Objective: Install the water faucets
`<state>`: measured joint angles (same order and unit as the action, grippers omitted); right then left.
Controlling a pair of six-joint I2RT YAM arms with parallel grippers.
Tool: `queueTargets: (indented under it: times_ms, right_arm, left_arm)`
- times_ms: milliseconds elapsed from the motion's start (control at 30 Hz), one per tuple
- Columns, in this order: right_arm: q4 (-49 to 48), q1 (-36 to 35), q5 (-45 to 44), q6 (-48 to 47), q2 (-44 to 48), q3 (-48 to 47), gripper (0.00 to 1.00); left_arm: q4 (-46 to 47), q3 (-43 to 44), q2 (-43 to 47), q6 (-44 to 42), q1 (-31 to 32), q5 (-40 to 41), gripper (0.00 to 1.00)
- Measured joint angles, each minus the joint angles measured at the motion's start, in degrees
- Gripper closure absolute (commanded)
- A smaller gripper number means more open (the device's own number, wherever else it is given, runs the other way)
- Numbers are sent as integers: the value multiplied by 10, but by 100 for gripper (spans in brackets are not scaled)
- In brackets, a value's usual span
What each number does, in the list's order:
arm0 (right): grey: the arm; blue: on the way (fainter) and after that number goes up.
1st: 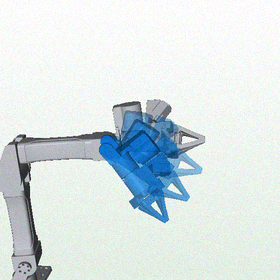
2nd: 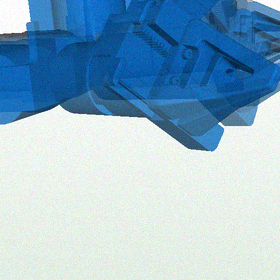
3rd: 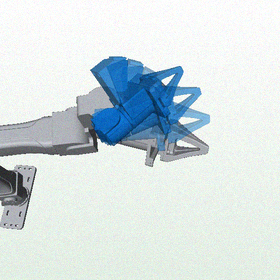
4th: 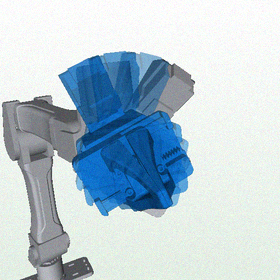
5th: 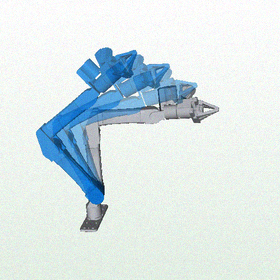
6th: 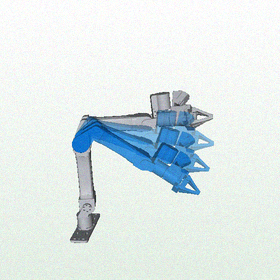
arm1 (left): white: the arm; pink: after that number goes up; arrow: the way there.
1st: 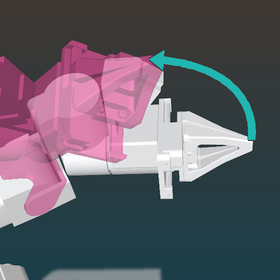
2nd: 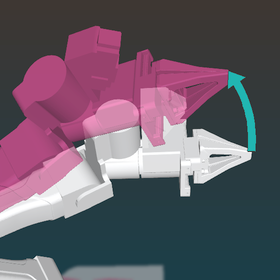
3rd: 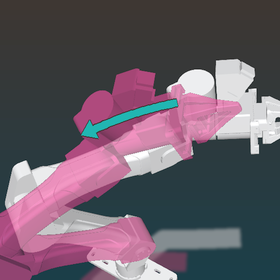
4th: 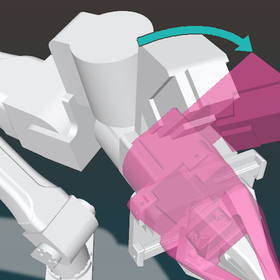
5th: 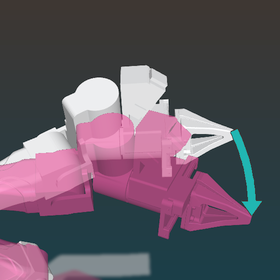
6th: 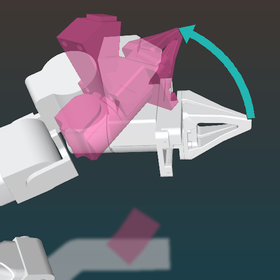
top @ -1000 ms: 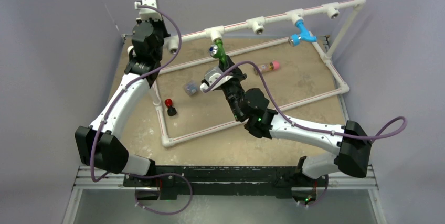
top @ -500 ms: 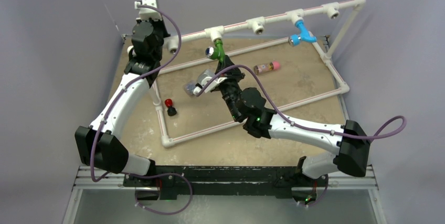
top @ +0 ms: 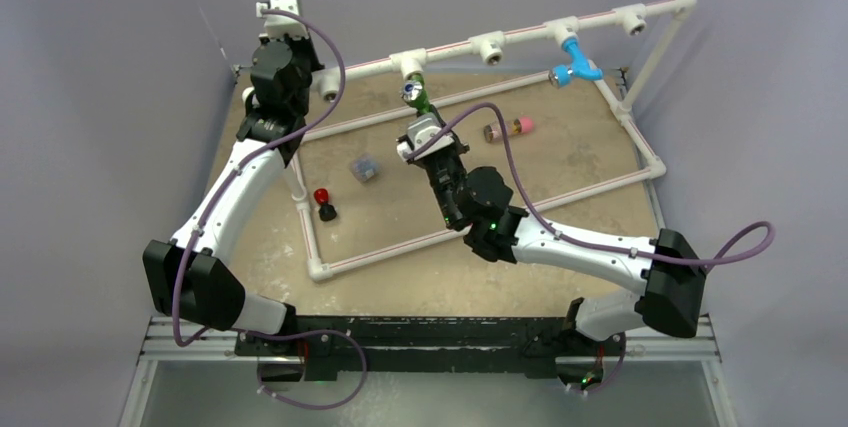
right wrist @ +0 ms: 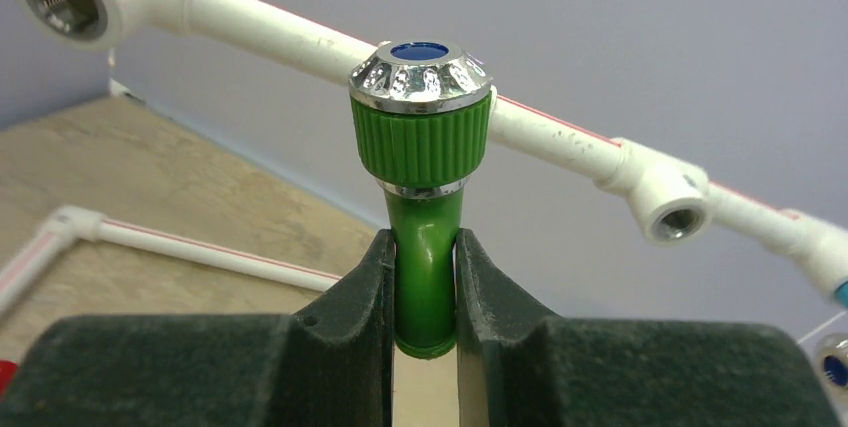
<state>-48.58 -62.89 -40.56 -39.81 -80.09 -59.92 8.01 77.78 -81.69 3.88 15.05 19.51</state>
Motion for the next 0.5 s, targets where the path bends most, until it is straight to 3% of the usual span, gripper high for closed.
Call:
queueTargets:
  times_ms: [500]
  right_arm:
    - [-15, 22, -29, 305, 15, 11, 100]
  left_arm:
    - [3, 2, -3, 0, 0, 0, 100]
